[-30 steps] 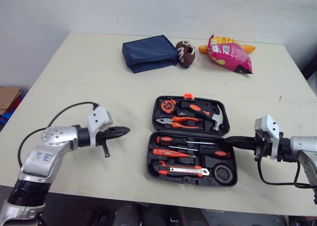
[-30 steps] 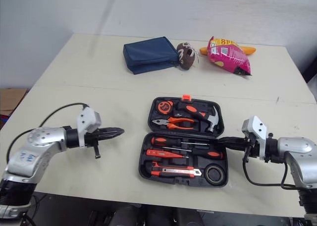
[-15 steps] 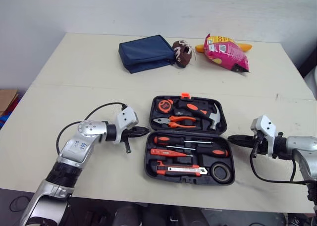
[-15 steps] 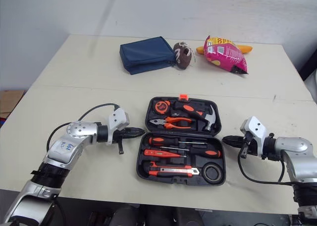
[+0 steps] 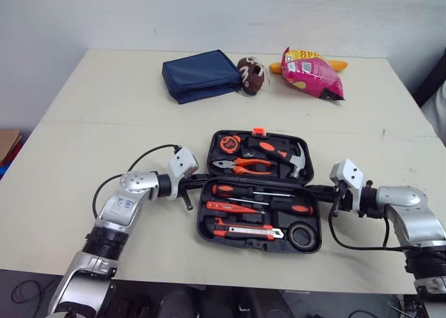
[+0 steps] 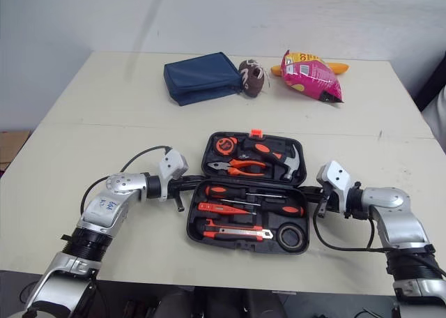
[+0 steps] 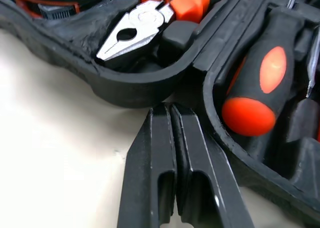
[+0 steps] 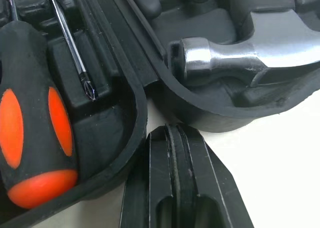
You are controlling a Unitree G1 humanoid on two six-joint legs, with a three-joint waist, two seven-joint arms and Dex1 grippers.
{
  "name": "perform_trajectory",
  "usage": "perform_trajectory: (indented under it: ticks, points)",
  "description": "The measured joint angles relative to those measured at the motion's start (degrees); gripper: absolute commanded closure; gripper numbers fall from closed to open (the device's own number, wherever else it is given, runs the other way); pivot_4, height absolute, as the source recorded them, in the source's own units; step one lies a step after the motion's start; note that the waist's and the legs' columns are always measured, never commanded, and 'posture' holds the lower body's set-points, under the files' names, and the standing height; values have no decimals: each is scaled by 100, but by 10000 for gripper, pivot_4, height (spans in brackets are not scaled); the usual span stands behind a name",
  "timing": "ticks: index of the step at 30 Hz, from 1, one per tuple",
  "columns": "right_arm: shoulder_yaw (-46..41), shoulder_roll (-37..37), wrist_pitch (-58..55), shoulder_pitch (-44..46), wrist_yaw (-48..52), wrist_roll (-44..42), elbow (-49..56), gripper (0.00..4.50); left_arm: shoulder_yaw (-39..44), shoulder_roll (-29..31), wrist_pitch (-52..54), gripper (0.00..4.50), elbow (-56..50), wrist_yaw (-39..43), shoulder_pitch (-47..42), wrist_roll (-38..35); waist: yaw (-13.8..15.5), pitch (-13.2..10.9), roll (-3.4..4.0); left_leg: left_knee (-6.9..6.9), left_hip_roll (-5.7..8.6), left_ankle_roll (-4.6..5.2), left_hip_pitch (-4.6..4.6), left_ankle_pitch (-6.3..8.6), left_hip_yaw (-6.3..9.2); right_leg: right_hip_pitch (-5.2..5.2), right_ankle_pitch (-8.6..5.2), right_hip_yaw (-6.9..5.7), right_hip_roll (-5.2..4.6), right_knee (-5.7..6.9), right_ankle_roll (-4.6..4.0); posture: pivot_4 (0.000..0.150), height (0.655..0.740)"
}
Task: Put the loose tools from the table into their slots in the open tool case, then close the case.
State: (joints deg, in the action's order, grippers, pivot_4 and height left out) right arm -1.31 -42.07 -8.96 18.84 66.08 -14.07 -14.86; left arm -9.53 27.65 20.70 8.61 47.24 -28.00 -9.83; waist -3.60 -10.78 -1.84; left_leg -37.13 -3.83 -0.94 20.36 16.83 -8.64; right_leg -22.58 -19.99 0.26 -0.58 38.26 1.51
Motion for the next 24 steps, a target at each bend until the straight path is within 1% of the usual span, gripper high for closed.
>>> perform_trajectory:
  ticks: [6, 7, 8, 9, 10, 12, 13, 14, 15, 16, 17, 18, 20, 22, 24]
  points:
    - [111, 94, 121, 253, -23, 91, -250, 45000, 71, 106, -15, 44470, 83, -20, -20, 64, -50, 0, 0, 3, 0, -5, -4, -4, -1, -1, 0, 0, 0, 8, 0, 1500, 7400]
    - [111, 94, 101, 277, -7, 91, -270, 41820, 124, 168, -8, 44898, 80, -21, -2, 64, -62, 0, 0, 4, 0, -5, -3, -4, -1, -1, 0, 0, 0, 8, 0, 1500, 7400]
    - [110, 78, 21, 305, 5, 78, -279, 38083, 240, 234, 14, 40597, 50, -30, 57, 41, -73, 0, 0, 4, 0, -5, -3, -4, -1, -2, 0, 0, -1, 8, 0, 1500, 7400]
    - [95, -33, -148, 312, 34, 30, -267, 35495, 458, 339, 50, 39014, -67, -19, 204, -77, -84, -1, 2, 8, 0, -5, -2, -4, -1, -4, 0, 1, -3, 8, -1, 1500, 7400]
    - [65, -165, -275, 297, 66, -11, -268, 31060, 606, 451, 67, 35952, -139, -1, 312, -155, -80, -2, 3, 10, 0, -5, 0, -4, -1, -6, -2, -1, -4, 8, -2, 1500, 7400]
    - [-73, -511, -535, 223, 160, -65, -247, 20692, 1008, 703, 154, 26728, -268, 69, 508, -376, -56, -2, 3, 10, 0, -5, 7, -4, 3, -11, -3, -3, -5, 3, -5, 1500, 7400]
    - [-178, -642, -625, 190, 175, -75, -246, 16429, 1202, 825, 190, 22908, -364, 109, 581, -476, -33, -2, 3, 11, 0, -5, 8, -4, 3, -12, -3, -3, -5, -2, -5, 1500, 7400]
    - [-273, -699, -736, 194, 153, -114, -218, 10714, 1324, 901, 218, 17852, -416, 129, 590, -558, -8, -2, 3, 10, 1, -4, 7, -3, 3, -11, -3, -3, -6, -3, -5, 1500, 7400]
    - [-400, -740, -1268, 212, 82, -329, -20, 5045, 1433, 998, 478, 13056, -599, 141, 592, -689, 16, -4, 3, 6, 1, -3, 12, -3, 3, -13, -3, -2, -9, 0, -5, 1500, 7400]
    - [-445, -821, -1805, 253, 38, -541, 209, 1151, 1500, 1104, 812, 8712, -761, 130, 583, -817, 16, -4, 4, 7, 3, -2, 13, -3, 3, -16, -3, -1, -11, 1, -5, 1500, 7400]
    - [-520, -931, -2449, 330, -21, -772, 480, 0, 1586, 1217, 1237, 4230, -914, 92, 542, -955, 18, -5, 7, 7, 3, -2, 13, -3, 3, -16, -3, 0, -12, 3, -5, 1500, 7400]
    - [-507, -1157, -3336, 521, -142, -917, 733, 0, 1639, 1329, 1922, 194, -1004, 27, 362, -1149, 23, -8, 10, 6, 3, -2, 16, -3, 5, -21, -3, -1, -14, 9, -5, 1500, 7400]
    - [-476, -1415, -4544, 995, -320, -1105, 954, 0, 1716, 1406, 2810, 194, -1096, -32, -22, -1478, 38, -8, 9, 8, 5, -1, 19, -3, 14, -24, -2, -5, -13, 9, -6, 1500, 7400]
    - [-529, -1293, -5775, 1695, -527, -1450, 934, 0, 1665, 1327, 3821, 194, -1136, -93, -571, -1825, 44, -7, 8, 9, 6, -2, 21, -4, 17, -23, -2, -7, -12, 6, -8, 1500, 7400]
    - [-327, -1211, -6468, 2070, -642, -1632, 887, 0, 1483, 1137, 4428, 194, -1221, -208, -951, -1984, 51, -7, 9, 18, 7, -3, 24, -3, 17, -23, -3, -7, -10, -6, -8, 1500, 7400]
